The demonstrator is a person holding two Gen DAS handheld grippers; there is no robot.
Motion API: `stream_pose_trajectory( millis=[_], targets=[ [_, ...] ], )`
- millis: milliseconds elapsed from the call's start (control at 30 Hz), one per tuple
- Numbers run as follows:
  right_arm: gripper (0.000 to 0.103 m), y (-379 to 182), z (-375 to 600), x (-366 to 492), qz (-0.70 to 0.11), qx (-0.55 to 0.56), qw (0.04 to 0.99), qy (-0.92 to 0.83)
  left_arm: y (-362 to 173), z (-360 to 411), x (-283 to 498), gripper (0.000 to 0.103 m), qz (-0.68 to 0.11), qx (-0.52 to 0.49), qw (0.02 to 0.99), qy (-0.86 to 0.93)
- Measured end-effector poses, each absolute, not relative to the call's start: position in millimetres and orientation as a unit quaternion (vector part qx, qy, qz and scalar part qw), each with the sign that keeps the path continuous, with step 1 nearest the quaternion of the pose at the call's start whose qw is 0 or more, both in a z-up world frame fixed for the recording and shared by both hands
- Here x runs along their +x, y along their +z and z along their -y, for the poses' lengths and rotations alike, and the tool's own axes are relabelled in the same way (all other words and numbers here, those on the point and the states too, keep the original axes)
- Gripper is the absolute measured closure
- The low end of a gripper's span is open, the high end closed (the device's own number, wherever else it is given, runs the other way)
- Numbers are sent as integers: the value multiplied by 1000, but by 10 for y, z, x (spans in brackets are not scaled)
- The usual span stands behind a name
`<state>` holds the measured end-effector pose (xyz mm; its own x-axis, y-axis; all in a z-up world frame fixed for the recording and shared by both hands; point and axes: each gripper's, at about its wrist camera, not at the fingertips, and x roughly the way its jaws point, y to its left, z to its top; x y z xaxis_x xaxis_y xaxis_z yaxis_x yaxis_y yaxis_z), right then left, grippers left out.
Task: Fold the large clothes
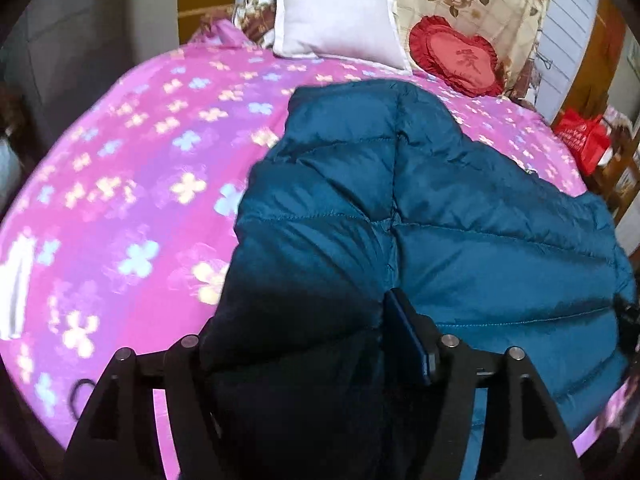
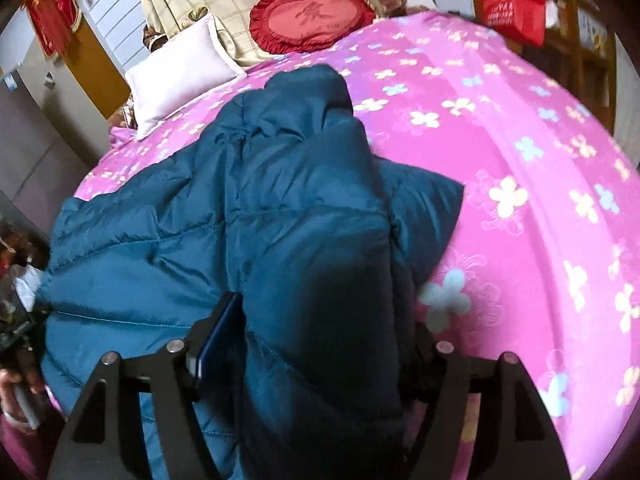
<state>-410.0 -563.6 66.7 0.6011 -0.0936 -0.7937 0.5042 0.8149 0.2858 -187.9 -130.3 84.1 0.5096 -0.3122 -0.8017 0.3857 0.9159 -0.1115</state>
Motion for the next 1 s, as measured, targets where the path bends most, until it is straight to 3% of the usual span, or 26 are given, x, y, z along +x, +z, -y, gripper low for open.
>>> stream_pose_trajectory(
  millis=[200, 333, 600, 833, 1000],
  targets=[
    [26, 1017, 5452, -4355, -395, 222, 865, -213, 1120, 1144, -2196, 53, -398, 40, 902, -164],
    [13, 1278, 5289, -4478, -370, 197, 881, -220, 1312, 1128, -2429, 53, -356, 50, 919, -160],
    [12, 1550, 4728, -4498, -342, 161, 907, -184, 1445, 1395, -2810, 53, -320, 84, 928, -173],
    [12, 1472, 4158, -4351, -343, 114, 919, -155, 1421, 1589, -3031, 53, -315, 86, 928, -181],
    [3, 1440, 3908, -4281, -336, 101, 925, -147, 1409, 1654, -3107, 53, -313, 95, 927, -182]
  ],
)
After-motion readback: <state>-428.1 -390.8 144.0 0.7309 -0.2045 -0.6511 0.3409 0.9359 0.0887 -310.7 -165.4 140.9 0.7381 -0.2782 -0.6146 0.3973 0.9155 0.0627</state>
